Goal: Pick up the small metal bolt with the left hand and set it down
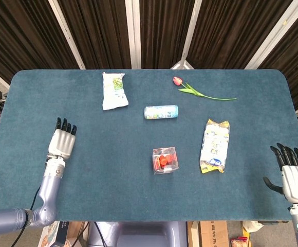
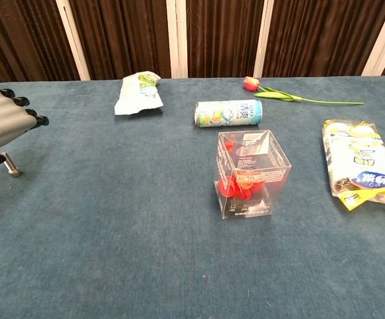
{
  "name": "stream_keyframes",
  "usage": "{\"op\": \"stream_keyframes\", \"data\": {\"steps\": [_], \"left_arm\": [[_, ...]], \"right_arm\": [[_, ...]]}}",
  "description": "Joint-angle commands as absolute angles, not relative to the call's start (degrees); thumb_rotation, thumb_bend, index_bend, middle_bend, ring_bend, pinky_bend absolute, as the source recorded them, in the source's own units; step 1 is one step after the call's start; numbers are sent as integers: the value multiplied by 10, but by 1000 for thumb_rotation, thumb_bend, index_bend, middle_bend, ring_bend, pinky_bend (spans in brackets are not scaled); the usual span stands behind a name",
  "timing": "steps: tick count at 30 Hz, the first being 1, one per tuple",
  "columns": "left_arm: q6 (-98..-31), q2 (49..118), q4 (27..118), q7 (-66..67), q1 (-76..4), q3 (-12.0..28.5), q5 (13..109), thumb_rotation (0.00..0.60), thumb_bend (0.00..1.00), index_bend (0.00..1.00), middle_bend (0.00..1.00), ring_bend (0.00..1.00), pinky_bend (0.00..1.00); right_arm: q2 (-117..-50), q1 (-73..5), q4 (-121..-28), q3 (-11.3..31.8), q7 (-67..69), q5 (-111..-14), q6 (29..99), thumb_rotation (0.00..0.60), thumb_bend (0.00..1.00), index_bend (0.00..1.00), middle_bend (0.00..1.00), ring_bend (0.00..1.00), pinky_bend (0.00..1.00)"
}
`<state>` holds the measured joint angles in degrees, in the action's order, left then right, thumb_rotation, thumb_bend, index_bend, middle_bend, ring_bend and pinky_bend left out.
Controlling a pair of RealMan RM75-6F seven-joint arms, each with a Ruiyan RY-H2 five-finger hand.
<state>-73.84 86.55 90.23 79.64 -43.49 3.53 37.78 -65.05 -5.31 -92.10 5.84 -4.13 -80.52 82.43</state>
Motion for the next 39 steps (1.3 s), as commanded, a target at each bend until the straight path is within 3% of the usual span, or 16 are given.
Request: {"op": "stream_keyframes", "data": {"steps": [1,8,15,19,26,39], "left_arm": [[-752,840,941,794,-433,44,362,600,448,74,80,0,58],[-768,767,1037,749,-418,70,331,600,422,62,73,0,58],[-731,669,1086,530,-344,66,427,600,416,62,47,0,58],[-725,639,1071,392,-288,45,502,600,416,51,27,0,57],[-772,634,987,137,-197,4,681,600,416,12,5,0,58],[-835,648,915,4,-136,-16,775,600,416,40,5,0,50]], "right_arm": [[-650,-52,-921,59,-40,-805,825,600,226,152,104,106,24],[-651,-51,-922,60,-44,-804,829,600,226,151,104,107,24],[-654,-51,-924,58,-54,-810,834,600,226,152,103,107,24],[-658,-51,-922,58,-58,-813,838,600,226,152,104,107,24],[-668,-51,-908,60,-54,-827,852,600,227,152,104,106,24],[-663,-53,-902,58,-48,-821,840,600,226,152,104,106,24]]}}
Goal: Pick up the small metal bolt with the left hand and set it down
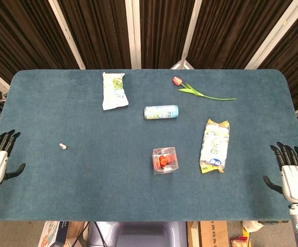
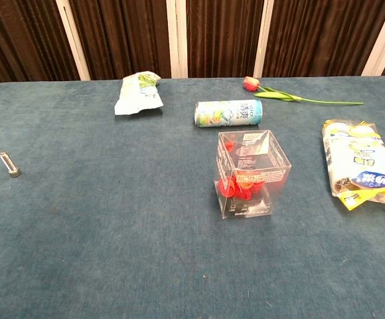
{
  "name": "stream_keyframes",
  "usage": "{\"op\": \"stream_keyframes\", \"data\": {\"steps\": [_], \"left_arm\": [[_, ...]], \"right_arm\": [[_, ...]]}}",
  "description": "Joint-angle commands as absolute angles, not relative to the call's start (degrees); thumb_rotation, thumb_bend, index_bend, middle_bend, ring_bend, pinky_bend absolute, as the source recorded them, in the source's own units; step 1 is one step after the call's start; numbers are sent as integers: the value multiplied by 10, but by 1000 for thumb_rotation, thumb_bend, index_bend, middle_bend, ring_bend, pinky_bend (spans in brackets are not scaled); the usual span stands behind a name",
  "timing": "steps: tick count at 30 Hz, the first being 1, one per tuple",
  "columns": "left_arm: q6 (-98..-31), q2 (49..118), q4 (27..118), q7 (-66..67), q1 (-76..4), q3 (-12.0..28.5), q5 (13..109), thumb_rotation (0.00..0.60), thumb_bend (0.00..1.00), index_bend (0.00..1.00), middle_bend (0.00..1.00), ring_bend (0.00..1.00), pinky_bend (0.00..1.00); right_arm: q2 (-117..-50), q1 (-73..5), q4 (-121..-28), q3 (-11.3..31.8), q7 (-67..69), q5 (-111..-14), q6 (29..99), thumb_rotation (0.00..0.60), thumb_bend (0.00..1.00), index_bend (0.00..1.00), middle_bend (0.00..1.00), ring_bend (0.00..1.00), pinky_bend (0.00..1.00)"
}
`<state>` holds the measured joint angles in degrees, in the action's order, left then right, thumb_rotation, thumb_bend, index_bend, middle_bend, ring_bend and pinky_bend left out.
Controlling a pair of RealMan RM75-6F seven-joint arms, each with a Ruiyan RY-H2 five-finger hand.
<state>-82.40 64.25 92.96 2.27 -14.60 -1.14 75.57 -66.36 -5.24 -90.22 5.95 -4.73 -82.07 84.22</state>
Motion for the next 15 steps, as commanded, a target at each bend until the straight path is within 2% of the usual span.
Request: {"op": "stream_keyframes", "data": {"steps": [1,7,15], "left_arm": [[-838,649,910,0,-135,-15,779,600,416,49,5,0,50],[-866,656,894,7,-121,-7,795,600,416,70,5,0,50],[-874,658,898,14,-108,-5,808,600,416,80,7,0,50]], "right_arm": [[-662,-53,-902,56,-49,-822,838,600,226,152,104,106,24],[-652,-58,-906,50,-58,-823,821,600,226,152,103,106,24],[-656,-55,-901,56,-48,-830,840,600,227,152,104,107,24]]}}
